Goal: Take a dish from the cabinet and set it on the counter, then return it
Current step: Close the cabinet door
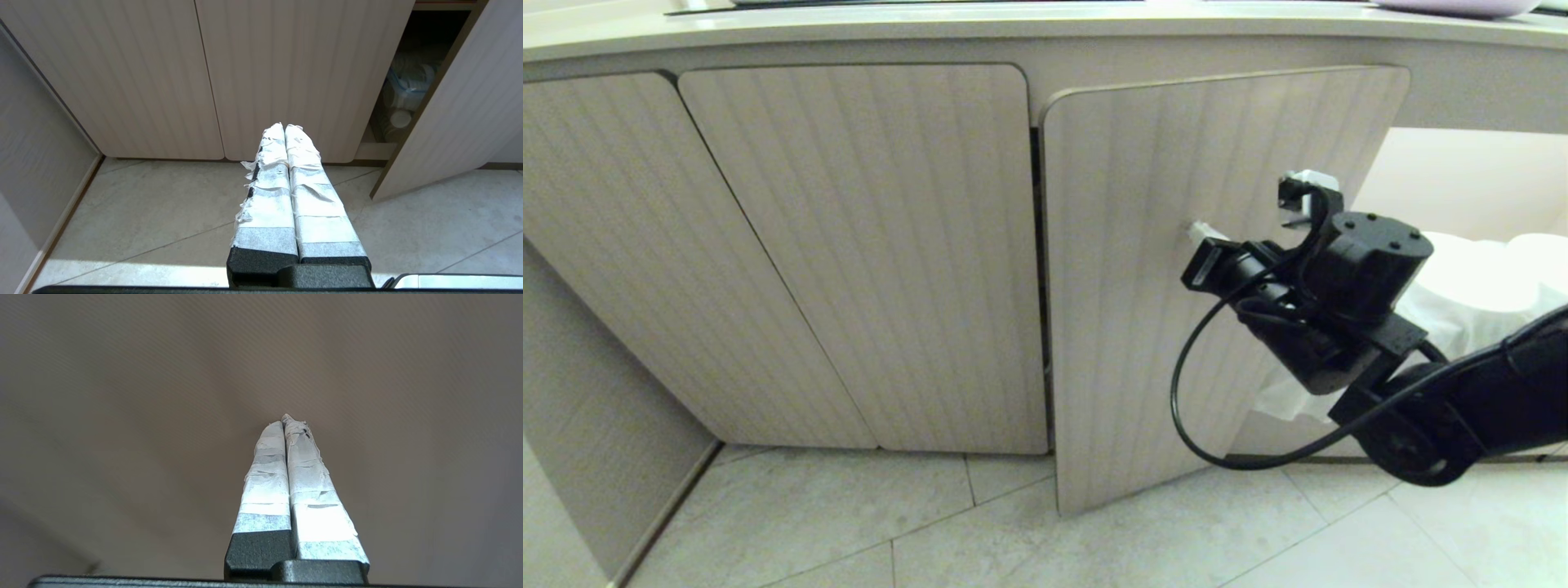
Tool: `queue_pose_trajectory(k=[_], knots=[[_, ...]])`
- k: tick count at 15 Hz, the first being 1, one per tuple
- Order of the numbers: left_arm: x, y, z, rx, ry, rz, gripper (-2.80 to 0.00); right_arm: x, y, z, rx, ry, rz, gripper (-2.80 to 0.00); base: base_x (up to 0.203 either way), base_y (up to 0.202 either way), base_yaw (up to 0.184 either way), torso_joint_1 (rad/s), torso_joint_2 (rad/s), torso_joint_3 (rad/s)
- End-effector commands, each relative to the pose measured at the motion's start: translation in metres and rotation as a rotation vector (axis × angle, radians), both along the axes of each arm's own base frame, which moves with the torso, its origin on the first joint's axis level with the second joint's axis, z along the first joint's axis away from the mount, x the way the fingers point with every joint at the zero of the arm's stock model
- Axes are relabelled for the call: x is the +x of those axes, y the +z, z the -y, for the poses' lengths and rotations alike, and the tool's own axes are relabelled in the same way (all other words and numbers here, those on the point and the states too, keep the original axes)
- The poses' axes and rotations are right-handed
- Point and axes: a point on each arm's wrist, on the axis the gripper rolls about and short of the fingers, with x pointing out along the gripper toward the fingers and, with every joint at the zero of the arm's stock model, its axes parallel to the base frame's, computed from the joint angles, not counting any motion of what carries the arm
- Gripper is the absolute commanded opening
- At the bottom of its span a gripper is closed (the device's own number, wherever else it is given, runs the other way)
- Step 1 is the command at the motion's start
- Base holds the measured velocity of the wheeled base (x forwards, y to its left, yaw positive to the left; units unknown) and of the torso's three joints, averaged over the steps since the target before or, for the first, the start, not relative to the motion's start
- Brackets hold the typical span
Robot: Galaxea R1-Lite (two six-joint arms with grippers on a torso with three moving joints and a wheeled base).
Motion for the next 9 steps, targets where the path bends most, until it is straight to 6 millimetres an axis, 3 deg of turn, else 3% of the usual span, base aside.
queue_pose_trajectory(k=[1, 5, 9], knots=[[0.000, 0.000, 0.000, 0.000, 0.000, 0.000, -2.80, 0.004, -0.006, 0.002, 0.006, -0.043, 0.005, -2.80, 0.000, 0.000, 0.000, 0.000, 0.00, 0.000], [0.000, 0.000, 0.000, 0.000, 0.000, 0.000, -2.80, 0.008, 0.009, 0.016, -0.017, -0.115, 0.088, -2.80, 0.000, 0.000, 0.000, 0.000, 0.00, 0.000], [0.000, 0.000, 0.000, 0.000, 0.000, 0.000, -2.80, 0.011, 0.000, 0.017, -0.019, -0.207, 0.127, -2.80, 0.000, 0.000, 0.000, 0.000, 0.00, 0.000]])
